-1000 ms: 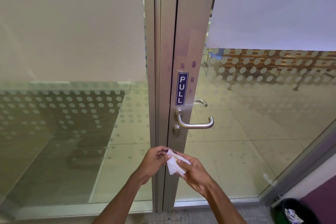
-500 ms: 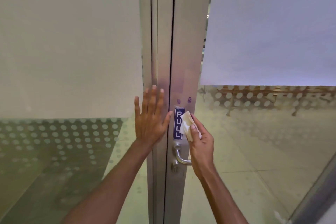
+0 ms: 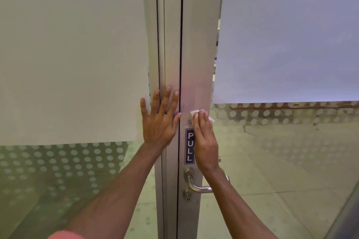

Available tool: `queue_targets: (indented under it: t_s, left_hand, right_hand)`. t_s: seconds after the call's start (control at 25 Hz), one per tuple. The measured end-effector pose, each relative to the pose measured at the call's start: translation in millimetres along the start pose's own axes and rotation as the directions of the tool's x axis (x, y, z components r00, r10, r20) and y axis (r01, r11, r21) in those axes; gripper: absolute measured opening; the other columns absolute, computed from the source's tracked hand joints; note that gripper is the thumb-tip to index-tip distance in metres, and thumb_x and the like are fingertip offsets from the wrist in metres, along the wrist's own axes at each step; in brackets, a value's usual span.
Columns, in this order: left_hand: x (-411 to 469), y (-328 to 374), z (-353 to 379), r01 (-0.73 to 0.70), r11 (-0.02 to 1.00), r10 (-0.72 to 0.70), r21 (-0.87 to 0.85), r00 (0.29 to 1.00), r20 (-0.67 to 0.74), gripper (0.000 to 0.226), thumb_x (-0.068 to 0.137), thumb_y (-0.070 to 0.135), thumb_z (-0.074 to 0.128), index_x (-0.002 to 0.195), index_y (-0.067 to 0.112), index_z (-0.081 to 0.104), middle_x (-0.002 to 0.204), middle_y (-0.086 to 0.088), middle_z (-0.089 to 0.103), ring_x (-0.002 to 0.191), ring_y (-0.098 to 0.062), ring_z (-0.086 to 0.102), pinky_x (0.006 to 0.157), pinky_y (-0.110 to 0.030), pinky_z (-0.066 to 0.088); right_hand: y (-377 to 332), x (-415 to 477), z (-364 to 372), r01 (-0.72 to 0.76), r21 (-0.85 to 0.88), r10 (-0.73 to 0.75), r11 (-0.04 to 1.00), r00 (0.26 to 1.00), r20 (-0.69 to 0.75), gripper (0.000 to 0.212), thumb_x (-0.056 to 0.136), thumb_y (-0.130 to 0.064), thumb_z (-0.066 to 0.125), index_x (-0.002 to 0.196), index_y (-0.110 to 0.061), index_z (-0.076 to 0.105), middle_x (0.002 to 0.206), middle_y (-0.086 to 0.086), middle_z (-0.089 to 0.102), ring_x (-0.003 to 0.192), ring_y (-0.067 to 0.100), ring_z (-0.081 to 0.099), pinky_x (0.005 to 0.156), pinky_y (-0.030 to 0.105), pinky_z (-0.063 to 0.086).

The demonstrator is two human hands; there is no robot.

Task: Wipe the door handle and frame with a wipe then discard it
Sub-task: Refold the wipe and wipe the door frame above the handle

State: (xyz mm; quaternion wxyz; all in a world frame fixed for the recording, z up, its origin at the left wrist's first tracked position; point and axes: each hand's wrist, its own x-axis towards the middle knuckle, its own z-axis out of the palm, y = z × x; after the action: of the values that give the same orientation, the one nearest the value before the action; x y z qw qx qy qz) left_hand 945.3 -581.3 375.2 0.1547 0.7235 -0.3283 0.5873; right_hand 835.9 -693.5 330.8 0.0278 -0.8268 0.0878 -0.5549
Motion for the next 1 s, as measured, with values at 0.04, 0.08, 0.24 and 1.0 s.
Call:
queue_targets:
  t_s: [0.04,0.08,0.24,1.0]
  left_hand:
    - [0.0,-0.2,0.4,-0.002,1.000,0.002,-0.002,1.000,-0.010,0.062,0.106,0.050,0.015,0.158,0.024,-0.006,0.165,0.000,-0.016,0.152,-0.022,-0.016,0.120,-0.053,-0.016]
    - [0.3,-0.5,0.7,-0.003,1.000,0.003,-0.006,1.000,-0.017,0.062,0.106,0.049,0.016,0.158,0.024,-0.006,0.165,0.000,-0.016,0.152,-0.022,-0.015,0.120,-0.054,-0.016]
    - [-0.4,0.3,0.4,-0.004,1.000,0.003,-0.021,1.000,-0.030,0.061,0.106,0.048,0.016,0.158,0.024,-0.005,0.165,0.000,-0.015,0.152,-0.023,-0.014,0.121,-0.054,-0.014]
    - [-1.2,-0.1,3.0,-0.009,0.999,0.007,-0.038,0.999,-0.051,0.060,0.106,0.047,0.016,0.159,0.024,-0.002,0.165,-0.001,-0.011,0.152,-0.023,-0.013,0.121,-0.054,-0.015]
  right_hand:
    - [0.7,-7.5,6.7,0.016,-0.028,-0.014,0.999,0.999,0.047,0.068,0.086,0.008,0.059,0.147,0.003,0.029,0.156,0.017,0.021,0.147,0.029,0.021,0.120,0.041,0.024]
    - [3.1,-15.5,12.0,0.033,-0.055,-0.028,0.998,0.995,0.095,0.067,0.092,-0.003,0.056,0.149,0.002,0.021,0.158,0.018,0.015,0.148,0.029,0.015,0.122,0.041,0.020]
    - [14.1,-28.1,15.8,0.050,-0.101,-0.028,0.994,0.977,0.213,0.069,0.102,-0.045,0.024,0.153,-0.006,-0.002,0.162,0.015,-0.005,0.151,0.026,-0.001,0.125,0.036,0.001]
    - [-0.1,-24.0,29.9,0.132,-0.104,-0.100,0.986,0.958,0.267,0.081,0.096,-0.064,0.012,0.153,-0.009,-0.005,0.162,0.012,-0.007,0.152,0.025,0.001,0.124,0.037,-0.002]
